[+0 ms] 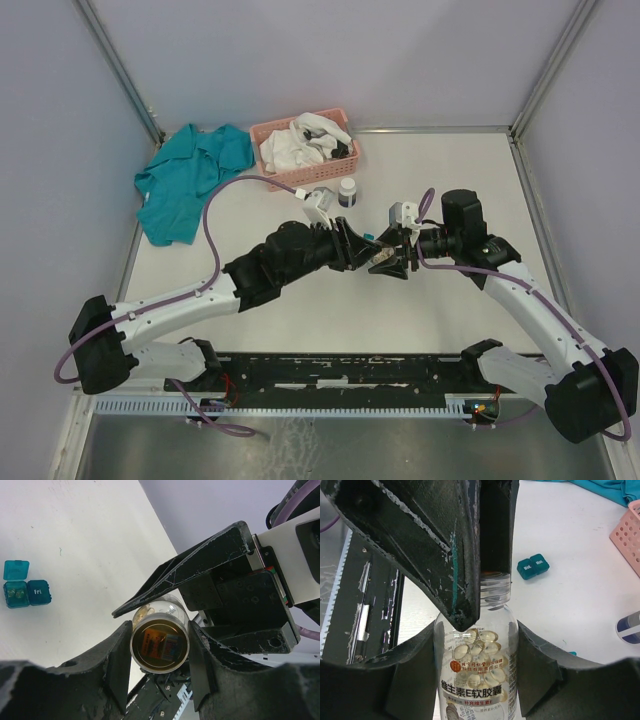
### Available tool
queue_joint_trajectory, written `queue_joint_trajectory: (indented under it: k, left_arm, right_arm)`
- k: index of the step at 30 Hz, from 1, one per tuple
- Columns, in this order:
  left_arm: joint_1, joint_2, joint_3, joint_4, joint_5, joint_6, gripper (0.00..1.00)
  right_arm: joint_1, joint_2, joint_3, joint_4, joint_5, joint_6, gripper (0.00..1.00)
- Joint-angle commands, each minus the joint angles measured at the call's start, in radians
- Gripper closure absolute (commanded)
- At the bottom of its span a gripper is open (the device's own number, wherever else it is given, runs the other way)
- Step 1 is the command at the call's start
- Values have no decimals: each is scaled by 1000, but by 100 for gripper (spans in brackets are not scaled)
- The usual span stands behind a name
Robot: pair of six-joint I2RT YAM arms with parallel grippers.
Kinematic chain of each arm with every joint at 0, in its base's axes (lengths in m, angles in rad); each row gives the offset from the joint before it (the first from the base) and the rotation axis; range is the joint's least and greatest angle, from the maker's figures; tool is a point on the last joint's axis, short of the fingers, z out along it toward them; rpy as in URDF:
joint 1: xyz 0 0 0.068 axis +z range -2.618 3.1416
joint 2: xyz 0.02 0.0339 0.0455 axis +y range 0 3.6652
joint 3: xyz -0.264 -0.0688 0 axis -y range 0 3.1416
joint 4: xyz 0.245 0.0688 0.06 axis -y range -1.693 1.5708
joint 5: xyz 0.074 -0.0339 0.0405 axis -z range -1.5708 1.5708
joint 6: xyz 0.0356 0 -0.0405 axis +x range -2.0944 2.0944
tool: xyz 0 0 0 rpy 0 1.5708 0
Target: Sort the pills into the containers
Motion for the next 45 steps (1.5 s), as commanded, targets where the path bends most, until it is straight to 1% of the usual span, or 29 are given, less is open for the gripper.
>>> queue_joint_trajectory:
  k: [1,3,4,6,7,11,14,16,19,21,24,28,33,42,45]
  left_arm:
    - [2,-16,19,21,-11,-28,97]
    - [3,-31,3,31,-23,-31,97]
    - [4,-37,-6,33,-30,-33,97]
    - [10,-46,-22,33,-46,-29,97]
    - [12,-49,-27,26,-61,-23,97]
    - [27,-62,-66,-37,-172,16,97]
    - [63,-83,-120,-91,-263,39,97]
    - [116,-103,-163,-121,-285,47,97]
    - [214,-126,-204,-208,-336,68,97]
    - [246,-128,-187,-295,-399,94,97]
    - [265,-109,-132,-433,-530,142,97]
    - [306,-17,-49,-577,-666,176,97]
    - [348,82,-3,-595,-682,196,97]
    - [431,171,36,-546,-664,251,97]
    - [461,192,35,-519,-634,261,96]
  right_arm:
    - [-3,-8,11,36,-18,-21,56]
    - [-2,-11,8,38,-14,-22,38]
    - [-3,-13,7,38,-10,-22,27]
    - [-2,-15,6,38,1,-21,2]
    - [-2,-17,7,36,6,-21,0]
    - [-2,-17,18,5,17,-45,0]
    - [-2,-19,23,-12,19,-66,0]
    - [-2,-17,25,-23,19,-79,0]
    - [-2,-12,25,-28,20,-87,0]
    - [-3,-8,24,-30,20,-90,0]
    - [-2,-3,24,-32,22,-96,0]
    - [-2,4,25,-34,20,-100,0]
    - [-2,0,23,-34,21,-103,0]
    - [-2,3,23,-35,16,-104,0]
    - [-2,4,23,-33,19,-102,0]
